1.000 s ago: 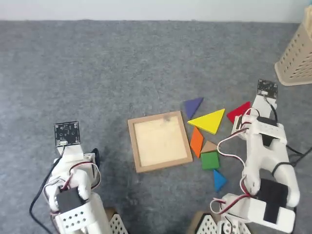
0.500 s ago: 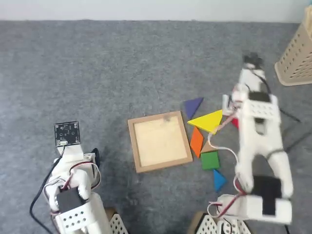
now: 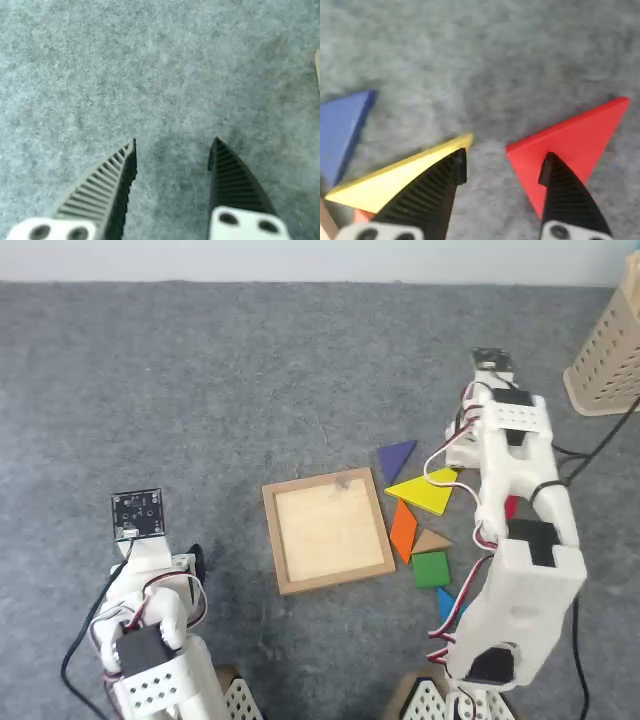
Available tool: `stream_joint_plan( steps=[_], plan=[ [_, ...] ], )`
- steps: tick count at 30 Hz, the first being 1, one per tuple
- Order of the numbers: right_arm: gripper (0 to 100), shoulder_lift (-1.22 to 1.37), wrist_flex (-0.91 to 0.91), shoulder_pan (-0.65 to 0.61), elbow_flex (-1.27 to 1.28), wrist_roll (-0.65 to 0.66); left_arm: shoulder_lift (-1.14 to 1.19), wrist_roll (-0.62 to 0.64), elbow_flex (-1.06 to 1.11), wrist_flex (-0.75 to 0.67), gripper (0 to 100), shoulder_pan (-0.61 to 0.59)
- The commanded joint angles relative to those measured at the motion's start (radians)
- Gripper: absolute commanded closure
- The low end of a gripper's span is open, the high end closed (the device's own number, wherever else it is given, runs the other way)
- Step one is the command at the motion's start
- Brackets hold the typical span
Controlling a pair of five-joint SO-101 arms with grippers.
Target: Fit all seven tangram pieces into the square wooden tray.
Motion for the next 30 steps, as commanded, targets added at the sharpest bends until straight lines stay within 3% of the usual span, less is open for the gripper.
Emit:
stream_joint_plan(
  steps=[1, 17, 30],
  plan=[
    [75.6, -0.007, 0.016, 0.038, -0.051, 0.015, -0.012, 0.009, -0.005, 0.003, 77, 0.005],
    [75.6, -0.116, 0.054, 0.124, -0.069, 0.023, -0.012, 0.009, -0.005, 0.003, 77, 0.005],
    [75.6, 0.102, 0.058, 0.145, -0.161, 0.026, -0.012, 0.009, -0.005, 0.003, 77, 0.005]
  ],
)
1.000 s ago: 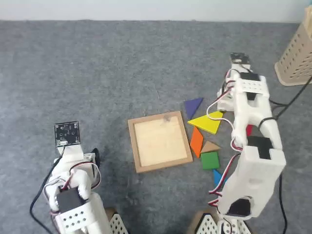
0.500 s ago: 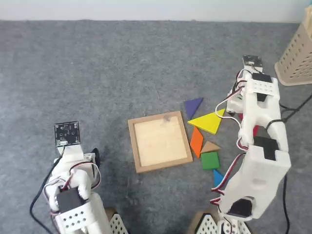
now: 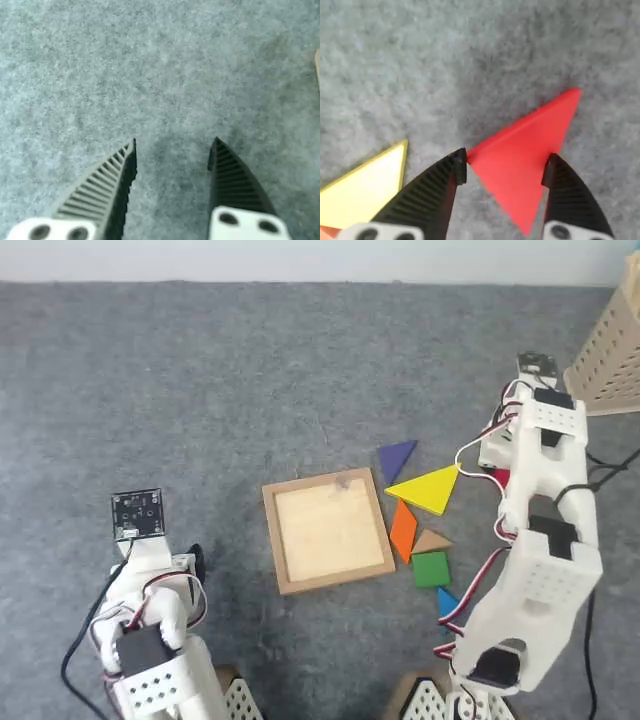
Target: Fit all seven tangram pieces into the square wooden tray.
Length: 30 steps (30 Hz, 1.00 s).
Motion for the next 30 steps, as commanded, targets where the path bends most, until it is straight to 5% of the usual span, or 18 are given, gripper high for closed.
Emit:
stream_joint_plan(
  steps=[1, 9, 18, 30],
  plan=[
    [75.6, 0.022, 0.01, 0.01, -0.048, 0.028, -0.012, 0.009, -0.005, 0.003, 77, 0.005],
    [76.0, 0.07, 0.061, -0.036, -0.044, 0.055, -0.012, 0.009, -0.005, 0.003, 77, 0.005],
    [99.2, 0.07, 0.061, -0.038, -0.044, 0.055, -0.012, 0.009, -0.005, 0.003, 77, 0.005],
    [99.1, 0.013, 0.058, -0.071, -0.023, 0.123, -0.012, 0.009, -0.005, 0.003, 77, 0.005]
  ],
)
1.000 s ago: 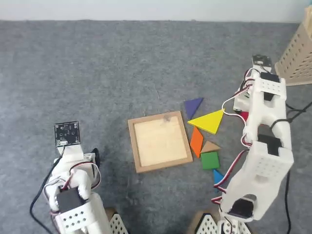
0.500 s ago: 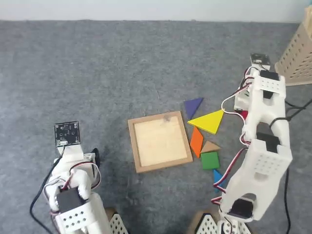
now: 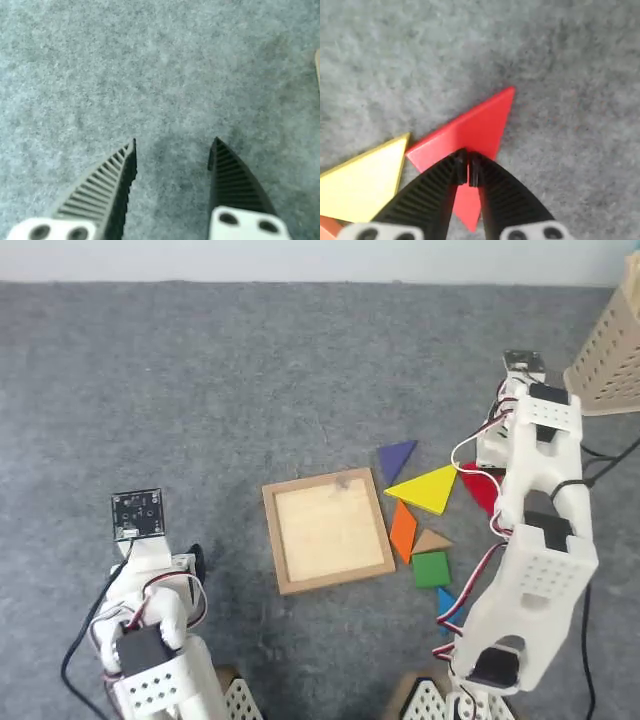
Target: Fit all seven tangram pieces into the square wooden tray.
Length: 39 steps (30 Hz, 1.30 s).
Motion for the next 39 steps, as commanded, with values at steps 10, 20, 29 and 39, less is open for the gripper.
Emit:
stream_joint_plan(
  steps=[10, 20, 29, 39],
  plan=[
    [82.7, -0.237, 0.054, -0.166, 0.071, -0.052, -0.012, 0.009, -0.005, 0.003, 77, 0.005],
    [78.9, -0.093, 0.015, -0.09, 0.057, -0.058, -0.012, 0.009, -0.005, 0.003, 77, 0.005],
    [78.9, -0.09, 0.018, -0.051, 0.057, -0.058, -0.012, 0.009, -0.005, 0.003, 77, 0.005],
    [78.9, -0.203, 0.059, -0.013, 0.044, -0.06, -0.012, 0.009, -0.005, 0.003, 77, 0.005]
  ],
)
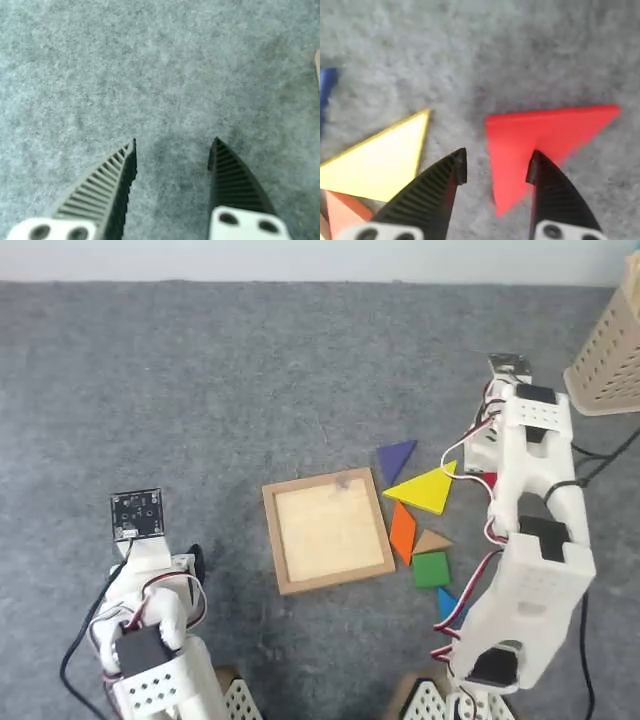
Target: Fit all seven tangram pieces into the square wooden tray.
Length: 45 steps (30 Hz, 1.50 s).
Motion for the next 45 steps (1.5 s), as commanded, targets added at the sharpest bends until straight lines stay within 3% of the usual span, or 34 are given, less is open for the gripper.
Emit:
stream_joint_plan(
  steps=[1, 8, 14, 26, 30, 33, 38, 45],
  plan=[
    [78.9, -0.101, 0.01, 0.018, -0.025, -0.014, -0.012, 0.009, -0.005, 0.003, 77, 0.005],
    [78.2, -0.062, 0.004, 0.056, -0.011, -0.02, -0.012, 0.009, -0.005, 0.003, 77, 0.005],
    [66.4, 0.007, -0.01, 0.117, -0.011, -0.035, -0.012, 0.009, -0.005, 0.003, 77, 0.005],
    [66.2, -0.085, 0.022, -0.004, -0.026, -0.037, -0.012, 0.009, -0.005, 0.003, 77, 0.005],
    [65.9, -0.125, 0.022, -0.045, -0.017, -0.117, -0.012, 0.009, -0.005, 0.003, 77, 0.005],
    [65.0, -0.101, 0.013, -0.042, -0.02, -0.132, -0.012, 0.009, -0.005, 0.003, 77, 0.005],
    [53.5, -0.039, -0.002, -0.01, -0.055, -0.19, -0.012, 0.009, -0.005, 0.003, 77, 0.005],
    [52.6, 0.11, 0.01, -0.015, -0.172, -0.226, -0.012, 0.009, -0.005, 0.003, 77, 0.005]
  ],
)
